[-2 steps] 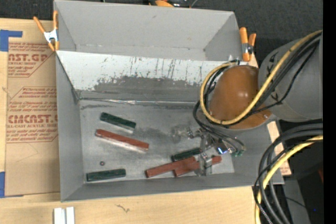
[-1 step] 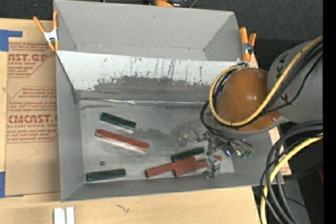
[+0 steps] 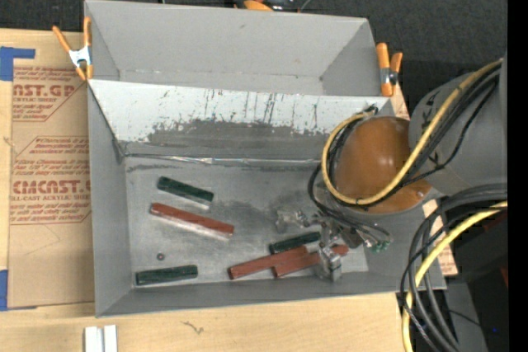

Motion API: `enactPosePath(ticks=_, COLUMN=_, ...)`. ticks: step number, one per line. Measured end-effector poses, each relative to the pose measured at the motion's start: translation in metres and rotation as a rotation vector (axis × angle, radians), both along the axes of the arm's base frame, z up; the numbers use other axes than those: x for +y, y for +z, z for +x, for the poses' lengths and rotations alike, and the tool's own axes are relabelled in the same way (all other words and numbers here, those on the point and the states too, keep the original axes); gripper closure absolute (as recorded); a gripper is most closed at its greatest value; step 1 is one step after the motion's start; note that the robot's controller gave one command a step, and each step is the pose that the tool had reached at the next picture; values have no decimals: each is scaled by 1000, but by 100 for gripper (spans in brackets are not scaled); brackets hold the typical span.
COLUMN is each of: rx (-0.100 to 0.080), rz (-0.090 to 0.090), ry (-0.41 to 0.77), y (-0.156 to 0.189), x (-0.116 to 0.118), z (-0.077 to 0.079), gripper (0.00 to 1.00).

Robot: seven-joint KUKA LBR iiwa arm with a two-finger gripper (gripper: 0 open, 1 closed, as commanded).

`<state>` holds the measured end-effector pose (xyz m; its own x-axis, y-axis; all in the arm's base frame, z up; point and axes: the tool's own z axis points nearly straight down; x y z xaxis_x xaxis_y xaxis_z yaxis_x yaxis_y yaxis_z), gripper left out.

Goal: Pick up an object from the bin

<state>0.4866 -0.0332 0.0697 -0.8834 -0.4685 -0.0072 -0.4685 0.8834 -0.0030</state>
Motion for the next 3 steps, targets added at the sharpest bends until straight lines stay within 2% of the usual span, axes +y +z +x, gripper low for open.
enactPosePath(ticks=1, rx=1, rz=0, ry=0, y=1, x=1, z=2, gripper=0)
enactPosePath(ticks=2, rx=1, rz=0, ry=-2, y=1, x=1, z=2, gripper=100)
enactPosePath(ticks=3, rx=3, rz=0, ry=-5, y=1, x=2, z=3, gripper=100)
